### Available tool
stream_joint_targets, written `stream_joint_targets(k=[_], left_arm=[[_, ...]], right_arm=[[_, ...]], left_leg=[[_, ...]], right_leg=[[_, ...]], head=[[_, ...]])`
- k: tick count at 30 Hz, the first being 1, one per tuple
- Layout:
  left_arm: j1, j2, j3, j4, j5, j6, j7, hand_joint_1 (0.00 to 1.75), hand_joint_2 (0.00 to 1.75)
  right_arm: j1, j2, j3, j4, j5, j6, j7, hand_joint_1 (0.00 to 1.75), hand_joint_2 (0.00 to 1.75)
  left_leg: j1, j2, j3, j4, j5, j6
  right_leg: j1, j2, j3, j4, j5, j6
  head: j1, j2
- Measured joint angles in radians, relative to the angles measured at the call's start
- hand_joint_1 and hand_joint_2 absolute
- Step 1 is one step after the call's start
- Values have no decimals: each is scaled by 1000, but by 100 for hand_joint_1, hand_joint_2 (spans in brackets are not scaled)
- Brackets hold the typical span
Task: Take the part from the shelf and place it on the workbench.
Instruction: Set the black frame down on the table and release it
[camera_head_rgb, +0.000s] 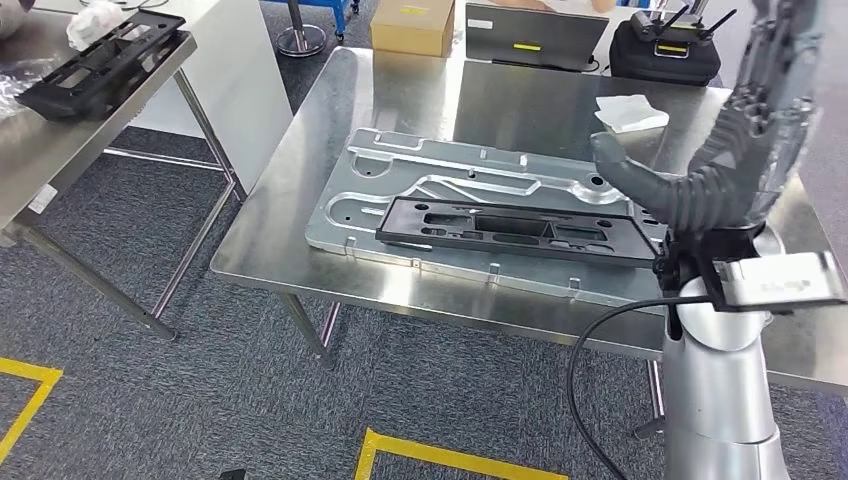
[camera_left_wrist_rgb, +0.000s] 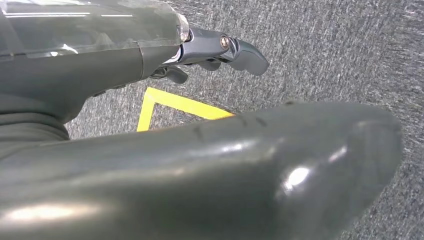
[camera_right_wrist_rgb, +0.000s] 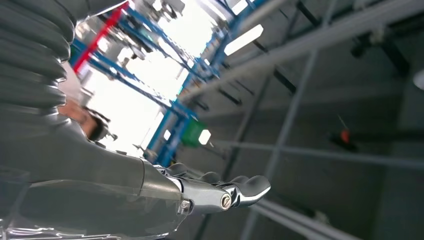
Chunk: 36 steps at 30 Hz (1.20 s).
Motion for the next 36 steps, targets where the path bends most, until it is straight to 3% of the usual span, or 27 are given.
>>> stream_joint_targets(k=[2, 4, 5, 8, 9, 10, 11, 13, 15, 17, 19, 21, 23, 24, 25, 26, 29, 30, 31, 34, 35, 36], left_arm=[[0, 0, 0, 0, 2, 3, 0, 0, 0], [0, -1, 0, 0, 8, 4, -3, 0, 0], [0, -2, 1, 0, 12, 1, -7, 0, 0], [0, -4, 5, 0, 28, -13, -22, 0, 0], [0, -5, 7, 0, 31, -14, -26, 0, 0], [0, -6, 10, 0, 35, -15, -27, 0, 0], [1, -7, 14, 0, 39, -15, -27, 0, 0], [0, -9, 23, 0, 48, -16, -29, 0, 0], [-1, -12, 28, 0, 57, -18, -28, 0, 0], [1, -15, 34, 0, 63, -21, -23, 0, 0], [2, -15, 41, 0, 63, -24, -16, 0, 0], [4, -15, 45, 0, 62, -28, -15, 0, 0], [6, -15, 47, 0, 61, -33, -18, 0, 0], [6, -15, 47, 0, 60, -36, -20, 0, 0], [6, -15, 47, 0, 60, -38, -22, 0, 0], [6, -15, 47, 0, 59, -41, -24, 0, 0], [3, -15, 47, 0, 52, -49, -30, 0, 0], [1, -15, 46, 0, 47, -53, -33, 0, 0], [0, -15, 46, 0, 42, -56, -36, 0, 0], [5, -13, 45, 0, 26, -63, -39, 0, 0], [7, -13, 44, 0, 24, -64, -39, 0, 0], [7, -13, 44, 0, 23, -65, -39, 0, 0]], right_arm=[[21, -8, -15, -43, -34, -38, -6, 0, 0], [55, -23, -34, -87, -91, -59, -5, 0, 0], [77, -33, -44, -106, -121, -62, -5, 0, 0], [164, -60, -71, -150, -172, -70, -14, 0, 0], [197, -68, -78, -160, -175, -74, -18, 0, 0], [229, -75, -82, -169, -176, -79, -21, 0, 0], [260, -81, -87, -178, -176, -83, -23, 0, 0], [326, -91, -96, -196, -169, -97, -24, 0, 0], [410, -102, -114, -215, -162, -113, -20, 0, 0], [495, -110, -150, -230, -178, -115, -13, 0, 0], [575, -114, -199, -244, -221, -93, -12, 0, 0], [651, -115, -259, -256, -257, -61, -20, 0, 0], [711, -115, -311, -264, -256, -40, -26, 0, 0], [737, -114, -330, -267, -243, -37, -27, 0, 0], [760, -114, -348, -270, -229, -36, -27, 0, 0], [780, -114, -367, -273, -217, -36, -27, 0, 0], [826, -114, -414, -289, -182, -40, -25, 0, 0], [844, -114, -429, -297, -166, -43, -25, 0, 0], [863, -113, -442, -305, -151, -45, -25, 0, 0], [921, -109, -481, -313, -115, -42, -26, 0, 0], [936, -107, -492, -313, -107, -38, -26, 0, 0], [949, -104, -503, -312, -101, -34, -26, 0, 0]], left_leg=[[1, 0, 1, -1, 1, 6], [8, 3, 8, -12, 10, 15], [11, 5, 12, -18, 16, 19], [10, 6, 10, -21, 21, 24], [9, 6, 8, -20, 22, 24], [8, 6, 5, -19, 22, 24], [8, 6, 4, -17, 22, 23], [7, 6, 2, -14, 23, 19], [6, 2, 2, -11, 25, 9], [7, -2, 1, -13, 29, -5], [8, -2, -4, -8, 22, -16], [11, 2, -27, 57, -40, -25], [17, 6, -65, 188, -131, -34], [19, 7, -77, 244, -162, -38], [20, 7, -72, 268, -175, -41], [20, 9, -47, 252, -171, -43], [21, 36, 96, 42, -115, -43], [19, 45, 123, -7, -102, -38], [15, 49, 132, -29, -95, -30], [11, 31, 110, -28, -66, -3], [13, 26, 100, -30, -53, 5], [13, 22, 87, -32, -39, 12]], right_leg=[[0, 0, 4, -4, 1, 6], [1, 0, 4, 8, -14, 10], [1, -1, -6, 37, -38, 12], [3, -1, -81, 218, -144, 13], [3, -1, -98, 262, -159, 12], [3, -1, -96, 268, -155, 11], [3, -1, -72, 232, -133, 9], [5, -3, 8, 96, -78, 1], [12, -4, 56, 9, -51, -11], [19, -3, 57, -3, -42, -22], [15, -7, 53, -9, -32, -36], [10, -15, 43, -15, -18, -50], [11, -23, 25, -15, -5, -56], [11, -28, 15, -13, 1, -56], [11, -33, 5, -11, 7, -54], [11, -40, -4, -8, 12, -52], [8, -58, -26, 4, 27, -37], [9, -65, -28, 6, 32, -29], [9, -71, -27, 6, 38, -22], [4, -82, -25, -2, 50, 1], [2, -71, -31, 8, 30, 6], [1, -54, -42, 35, -9, 9]], head=[[0, 0], [0, 0], [0, 0], [0, 0], [0, 0], [0, 0], [0, 0], [0, 0], [0, 0], [0, 0], [0, 0], [0, 0], [0, 0], [0, 0], [0, 0], [0, 0], [0, 0], [0, 0], [0, 0], [0, 0], [0, 0], [0, 0]])
